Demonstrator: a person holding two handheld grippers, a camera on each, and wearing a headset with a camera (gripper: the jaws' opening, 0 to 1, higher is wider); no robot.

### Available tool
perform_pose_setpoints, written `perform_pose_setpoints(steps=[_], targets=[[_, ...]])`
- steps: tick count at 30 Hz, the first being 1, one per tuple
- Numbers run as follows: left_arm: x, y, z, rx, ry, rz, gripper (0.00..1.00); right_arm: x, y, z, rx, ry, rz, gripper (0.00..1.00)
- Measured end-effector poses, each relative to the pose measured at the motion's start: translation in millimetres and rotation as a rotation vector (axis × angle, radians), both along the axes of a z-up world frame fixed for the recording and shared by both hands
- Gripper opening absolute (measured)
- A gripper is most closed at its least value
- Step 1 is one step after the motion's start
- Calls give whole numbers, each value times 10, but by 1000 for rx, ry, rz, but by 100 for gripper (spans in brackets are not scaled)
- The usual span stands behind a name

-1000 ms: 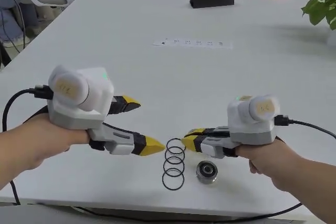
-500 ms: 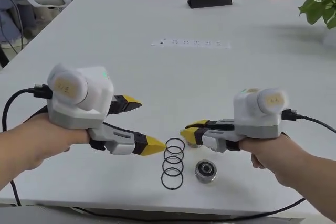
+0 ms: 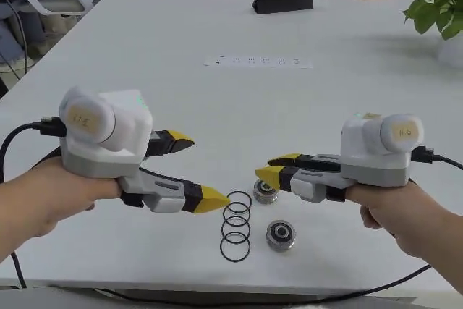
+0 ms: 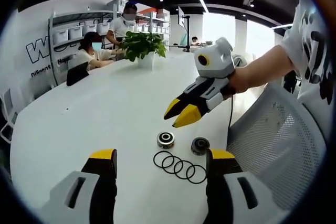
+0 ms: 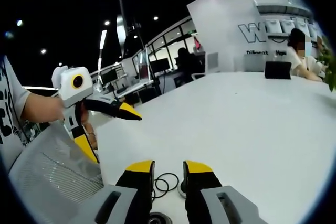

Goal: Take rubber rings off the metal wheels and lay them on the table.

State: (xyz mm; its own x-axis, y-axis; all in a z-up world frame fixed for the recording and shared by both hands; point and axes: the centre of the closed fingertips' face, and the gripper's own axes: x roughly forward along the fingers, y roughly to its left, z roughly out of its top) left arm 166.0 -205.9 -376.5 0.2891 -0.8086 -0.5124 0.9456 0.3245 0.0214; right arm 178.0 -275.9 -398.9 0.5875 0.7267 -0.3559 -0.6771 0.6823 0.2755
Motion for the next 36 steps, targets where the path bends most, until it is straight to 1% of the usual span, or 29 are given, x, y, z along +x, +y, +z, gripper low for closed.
perform_pose_setpoints(steps=[8, 13, 22, 30, 36], targets=[[-16, 12, 55, -13, -5, 7, 68, -60, -54, 147, 7, -35, -5, 27], [-28, 34, 117, -27, -7, 13, 68, -97, -95, 224, 12, -50, -10, 33], [-43, 60, 196, -39, -23, 23, 69, -195, -163, 255, -3, -61, -10, 41], [-87, 66, 238, -36, -35, 17, 70, -297, -241, 302, -29, -85, 1, 46], [-106, 82, 259, -37, -36, 17, 71, -361, -293, 279, -46, -87, 6, 50]])
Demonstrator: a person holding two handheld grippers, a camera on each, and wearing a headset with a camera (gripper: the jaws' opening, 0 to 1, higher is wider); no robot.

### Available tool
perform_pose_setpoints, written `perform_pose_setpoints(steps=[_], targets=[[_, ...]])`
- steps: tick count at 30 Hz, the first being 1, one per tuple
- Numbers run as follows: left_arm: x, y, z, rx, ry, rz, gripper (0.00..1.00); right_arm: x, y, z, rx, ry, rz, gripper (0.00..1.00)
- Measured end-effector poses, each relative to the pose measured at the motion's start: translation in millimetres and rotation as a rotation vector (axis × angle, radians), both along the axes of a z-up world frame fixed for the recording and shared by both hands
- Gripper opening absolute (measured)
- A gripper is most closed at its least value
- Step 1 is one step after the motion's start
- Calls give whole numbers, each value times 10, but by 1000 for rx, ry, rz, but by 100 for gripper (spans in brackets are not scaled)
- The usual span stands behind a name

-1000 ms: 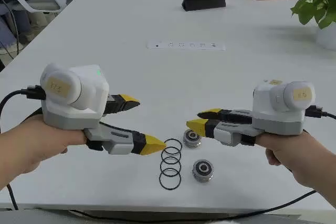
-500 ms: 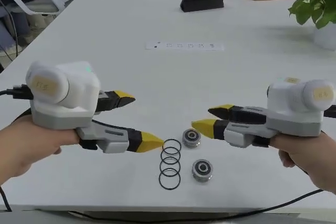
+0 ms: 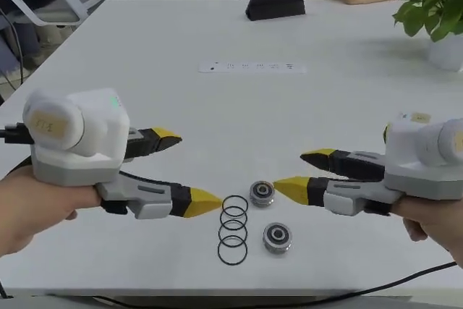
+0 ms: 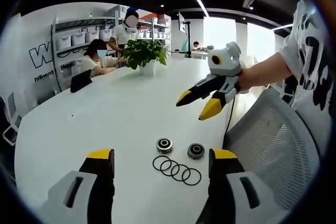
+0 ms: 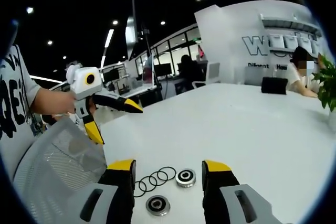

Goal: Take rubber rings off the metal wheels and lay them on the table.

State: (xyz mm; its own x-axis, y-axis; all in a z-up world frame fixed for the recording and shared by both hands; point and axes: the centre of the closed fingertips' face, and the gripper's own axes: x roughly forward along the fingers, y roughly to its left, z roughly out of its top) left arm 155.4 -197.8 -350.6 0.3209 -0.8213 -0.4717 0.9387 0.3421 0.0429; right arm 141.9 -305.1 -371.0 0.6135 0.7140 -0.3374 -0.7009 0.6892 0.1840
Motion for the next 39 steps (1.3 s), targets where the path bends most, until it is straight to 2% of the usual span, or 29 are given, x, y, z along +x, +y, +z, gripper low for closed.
perform_pose_setpoints(steps=[15, 39], targets=[[-81, 134, -58, 11, 10, 21, 72, -187, -183, -92, -29, 13, -15, 55], [-149, 135, -109, 13, 16, 23, 73, -367, -265, -230, -75, 19, -2, 61]])
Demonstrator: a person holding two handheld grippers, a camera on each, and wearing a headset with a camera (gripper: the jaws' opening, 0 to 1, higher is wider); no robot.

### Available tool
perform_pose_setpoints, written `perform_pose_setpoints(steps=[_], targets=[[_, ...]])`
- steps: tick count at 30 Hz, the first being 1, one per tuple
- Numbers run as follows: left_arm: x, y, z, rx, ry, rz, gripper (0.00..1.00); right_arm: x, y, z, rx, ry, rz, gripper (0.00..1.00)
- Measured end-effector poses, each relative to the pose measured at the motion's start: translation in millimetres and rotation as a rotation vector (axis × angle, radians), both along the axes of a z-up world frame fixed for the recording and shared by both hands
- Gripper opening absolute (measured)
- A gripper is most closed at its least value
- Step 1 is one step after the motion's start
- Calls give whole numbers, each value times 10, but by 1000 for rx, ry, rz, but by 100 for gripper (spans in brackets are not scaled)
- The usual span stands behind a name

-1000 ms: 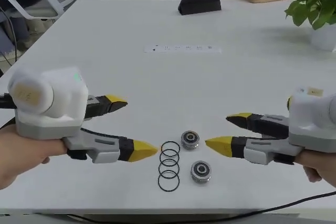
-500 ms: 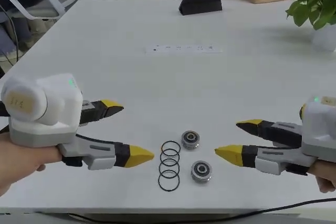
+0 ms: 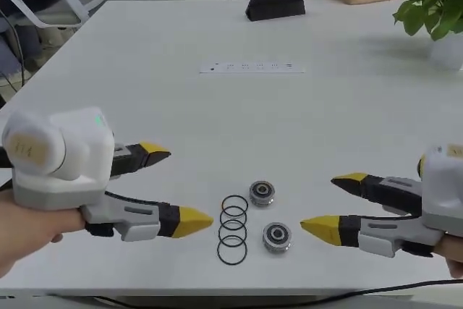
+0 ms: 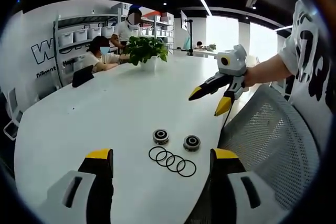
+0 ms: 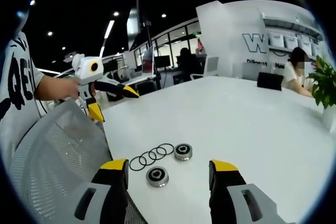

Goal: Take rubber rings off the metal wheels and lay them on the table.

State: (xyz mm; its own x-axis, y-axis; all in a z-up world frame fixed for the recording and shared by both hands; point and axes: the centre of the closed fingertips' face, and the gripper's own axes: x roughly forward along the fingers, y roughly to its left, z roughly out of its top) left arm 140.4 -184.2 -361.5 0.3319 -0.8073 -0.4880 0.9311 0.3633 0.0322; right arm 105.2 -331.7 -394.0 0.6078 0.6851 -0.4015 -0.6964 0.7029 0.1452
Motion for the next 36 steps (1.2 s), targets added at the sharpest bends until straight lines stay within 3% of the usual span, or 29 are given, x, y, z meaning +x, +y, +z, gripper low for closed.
perform_pose_setpoints(steps=[36], targets=[[-11, 52, -88, 24, 11, -2, 73, -139, -102, -165, -70, 9, 26, 65]])
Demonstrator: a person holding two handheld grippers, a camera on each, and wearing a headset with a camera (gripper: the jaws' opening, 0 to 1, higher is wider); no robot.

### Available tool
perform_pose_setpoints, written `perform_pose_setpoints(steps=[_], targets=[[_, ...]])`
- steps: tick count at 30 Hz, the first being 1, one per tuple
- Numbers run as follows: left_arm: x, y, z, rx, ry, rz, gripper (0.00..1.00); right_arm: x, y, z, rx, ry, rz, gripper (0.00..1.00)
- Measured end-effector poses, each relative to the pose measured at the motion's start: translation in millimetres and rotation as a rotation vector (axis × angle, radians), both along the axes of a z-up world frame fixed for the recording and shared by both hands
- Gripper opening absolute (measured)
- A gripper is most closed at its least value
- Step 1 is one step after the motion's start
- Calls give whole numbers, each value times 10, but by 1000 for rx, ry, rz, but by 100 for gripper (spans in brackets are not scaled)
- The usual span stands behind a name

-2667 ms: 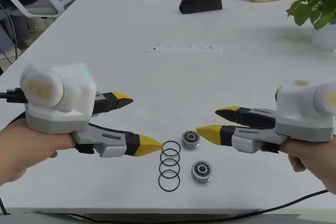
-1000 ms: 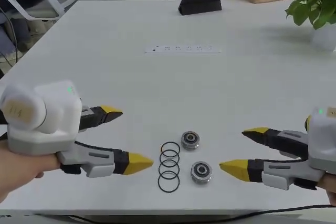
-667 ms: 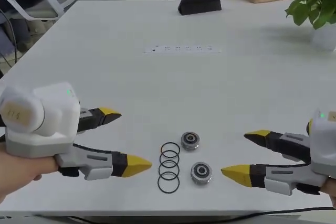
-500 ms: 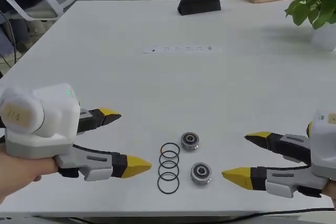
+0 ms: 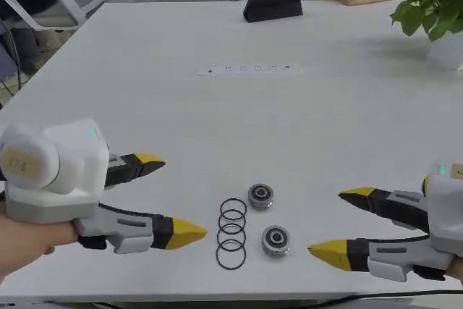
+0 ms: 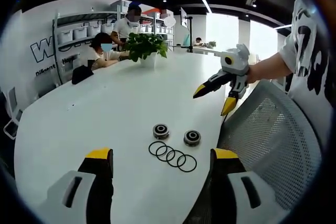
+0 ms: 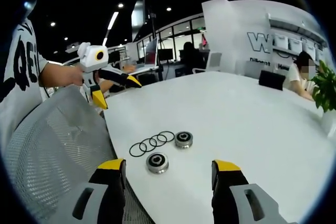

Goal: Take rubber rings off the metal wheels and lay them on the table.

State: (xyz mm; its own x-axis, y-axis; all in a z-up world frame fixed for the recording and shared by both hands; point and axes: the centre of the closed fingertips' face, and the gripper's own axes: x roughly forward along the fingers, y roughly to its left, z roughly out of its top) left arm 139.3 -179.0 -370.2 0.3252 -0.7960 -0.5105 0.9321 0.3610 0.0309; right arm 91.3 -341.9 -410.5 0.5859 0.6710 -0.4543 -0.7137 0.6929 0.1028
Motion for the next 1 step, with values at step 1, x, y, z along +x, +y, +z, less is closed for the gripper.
perform_pose_setpoints(steps=[1], targets=[[0, 1, -2, 1, 0, 0, 73, -1, 0, 1, 0, 0, 1, 65]])
